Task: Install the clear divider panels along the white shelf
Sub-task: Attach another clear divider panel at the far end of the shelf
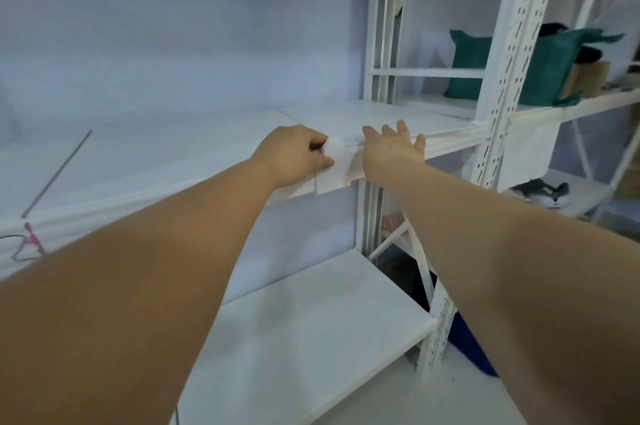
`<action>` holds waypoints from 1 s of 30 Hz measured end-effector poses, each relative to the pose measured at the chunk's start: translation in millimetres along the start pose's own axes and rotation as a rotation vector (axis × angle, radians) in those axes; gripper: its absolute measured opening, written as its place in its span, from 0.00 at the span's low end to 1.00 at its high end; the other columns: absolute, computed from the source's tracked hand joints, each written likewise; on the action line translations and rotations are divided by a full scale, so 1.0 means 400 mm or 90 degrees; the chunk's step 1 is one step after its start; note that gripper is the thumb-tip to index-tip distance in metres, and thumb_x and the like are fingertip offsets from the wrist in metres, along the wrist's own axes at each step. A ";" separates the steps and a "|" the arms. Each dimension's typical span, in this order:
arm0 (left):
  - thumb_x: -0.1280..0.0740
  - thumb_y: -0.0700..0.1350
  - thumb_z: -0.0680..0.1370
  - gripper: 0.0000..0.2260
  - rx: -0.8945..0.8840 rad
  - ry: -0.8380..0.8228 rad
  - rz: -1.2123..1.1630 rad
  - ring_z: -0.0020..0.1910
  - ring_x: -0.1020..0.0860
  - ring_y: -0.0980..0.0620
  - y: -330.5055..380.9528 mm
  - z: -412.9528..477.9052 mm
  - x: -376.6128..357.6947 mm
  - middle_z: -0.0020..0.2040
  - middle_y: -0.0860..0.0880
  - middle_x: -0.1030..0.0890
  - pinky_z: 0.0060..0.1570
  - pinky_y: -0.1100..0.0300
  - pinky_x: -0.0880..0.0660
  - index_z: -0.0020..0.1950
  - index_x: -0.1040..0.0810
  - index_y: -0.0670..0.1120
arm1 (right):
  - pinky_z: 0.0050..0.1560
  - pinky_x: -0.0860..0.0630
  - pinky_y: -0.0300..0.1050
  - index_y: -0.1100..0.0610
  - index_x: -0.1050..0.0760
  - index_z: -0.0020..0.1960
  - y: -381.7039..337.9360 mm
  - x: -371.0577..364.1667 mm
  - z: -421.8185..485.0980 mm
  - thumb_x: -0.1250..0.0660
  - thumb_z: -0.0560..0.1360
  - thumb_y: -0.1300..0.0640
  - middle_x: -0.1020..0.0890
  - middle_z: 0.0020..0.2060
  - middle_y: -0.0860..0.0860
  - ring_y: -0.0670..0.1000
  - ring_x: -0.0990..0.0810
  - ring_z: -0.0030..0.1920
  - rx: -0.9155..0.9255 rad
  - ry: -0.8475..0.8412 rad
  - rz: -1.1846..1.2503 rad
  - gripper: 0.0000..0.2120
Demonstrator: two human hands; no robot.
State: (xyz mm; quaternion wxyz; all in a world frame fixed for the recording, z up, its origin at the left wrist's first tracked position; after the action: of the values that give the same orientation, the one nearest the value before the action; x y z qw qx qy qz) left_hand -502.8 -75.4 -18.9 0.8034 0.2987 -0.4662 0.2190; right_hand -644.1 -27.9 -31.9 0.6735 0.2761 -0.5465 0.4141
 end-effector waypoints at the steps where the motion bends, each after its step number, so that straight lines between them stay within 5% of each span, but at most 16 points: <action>1: 0.32 0.48 0.75 0.13 -0.003 0.001 -0.002 0.53 0.22 0.47 0.003 -0.001 -0.002 0.53 0.47 0.18 0.49 0.58 0.29 0.58 0.19 0.47 | 0.75 0.56 0.62 0.54 0.47 0.76 0.003 -0.004 0.000 0.43 0.73 0.68 0.42 0.75 0.57 0.58 0.56 0.78 0.003 0.005 -0.025 0.34; 6: 0.32 0.45 0.75 0.18 0.020 -0.013 -0.069 0.62 0.25 0.51 -0.012 -0.002 0.001 0.64 0.50 0.22 0.59 0.63 0.32 0.65 0.24 0.48 | 0.72 0.44 0.59 0.58 0.34 0.68 0.009 -0.004 0.006 0.42 0.74 0.65 0.31 0.64 0.58 0.59 0.32 0.67 0.047 0.102 -0.161 0.22; 8: 0.32 0.45 0.75 0.16 0.047 -0.013 -0.159 0.61 0.23 0.53 -0.021 0.000 0.007 0.61 0.51 0.20 0.60 0.64 0.31 0.63 0.22 0.48 | 0.62 0.35 0.52 0.59 0.29 0.64 0.016 0.014 0.010 0.42 0.75 0.66 0.29 0.59 0.56 0.58 0.25 0.60 0.075 0.105 -0.191 0.18; 11: 0.31 0.43 0.75 0.09 0.083 -0.007 -0.294 0.58 0.21 0.52 -0.033 0.000 0.012 0.54 0.52 0.18 0.63 0.61 0.29 0.54 0.18 0.49 | 0.47 0.33 0.47 0.61 0.27 0.63 0.027 0.037 0.008 0.42 0.76 0.67 0.29 0.58 0.57 0.59 0.26 0.58 0.088 0.109 -0.248 0.17; 15: 0.32 0.42 0.74 0.07 0.096 0.003 -0.382 0.54 0.19 0.51 -0.035 -0.004 0.016 0.46 0.52 0.17 0.63 0.53 0.26 0.39 0.18 0.52 | 0.44 0.33 0.48 0.60 0.25 0.59 0.026 0.065 -0.001 0.42 0.75 0.67 0.30 0.58 0.58 0.60 0.28 0.57 0.028 0.182 -0.172 0.15; 21: 0.34 0.51 0.76 0.08 0.092 0.010 -0.360 0.55 0.20 0.50 -0.033 -0.005 0.014 0.50 0.51 0.16 0.64 0.51 0.27 0.46 0.17 0.50 | 0.50 0.29 0.50 0.57 0.20 0.55 -0.045 0.169 0.007 0.43 0.80 0.56 0.27 0.52 0.58 0.60 0.27 0.55 0.074 0.376 0.249 0.13; 23: 0.41 0.63 0.77 0.20 0.105 0.017 -0.421 0.53 0.20 0.51 -0.030 -0.010 0.022 0.49 0.50 0.16 0.63 0.52 0.27 0.50 0.18 0.50 | 0.44 0.29 0.47 0.54 0.19 0.45 -0.093 0.195 -0.001 0.40 0.79 0.53 0.27 0.45 0.57 0.58 0.27 0.47 0.157 0.367 0.288 0.12; 25: 0.51 0.67 0.77 0.29 0.118 0.023 -0.489 0.50 0.19 0.50 -0.023 -0.014 0.031 0.49 0.49 0.16 0.60 0.54 0.27 0.56 0.20 0.49 | 0.44 0.28 0.46 0.52 0.18 0.46 -0.132 0.205 -0.017 0.38 0.77 0.54 0.23 0.44 0.57 0.59 0.23 0.47 0.222 0.316 0.264 0.10; 30: 0.50 0.61 0.80 0.23 0.130 0.075 -0.585 0.39 0.20 0.48 -0.021 -0.020 0.043 0.40 0.48 0.17 0.46 0.58 0.25 0.43 0.20 0.52 | 0.43 0.32 0.45 0.57 0.22 0.49 -0.162 0.160 -0.051 0.40 0.76 0.60 0.23 0.49 0.57 0.58 0.24 0.55 0.291 0.236 0.109 0.08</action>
State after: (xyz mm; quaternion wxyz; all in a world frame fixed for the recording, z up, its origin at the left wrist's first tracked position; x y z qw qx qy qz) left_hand -484.8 -74.7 -9.3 0.8088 0.5383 -0.2153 -0.0981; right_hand -574.2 -27.3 30.1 0.6450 0.2929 -0.3282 0.6249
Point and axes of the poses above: each hand's wrist, its own z-axis towards the middle knuckle, its own x-axis out of the back of the hand, y = z × x, the point moved 2 cm from there along z, towards the middle knuckle
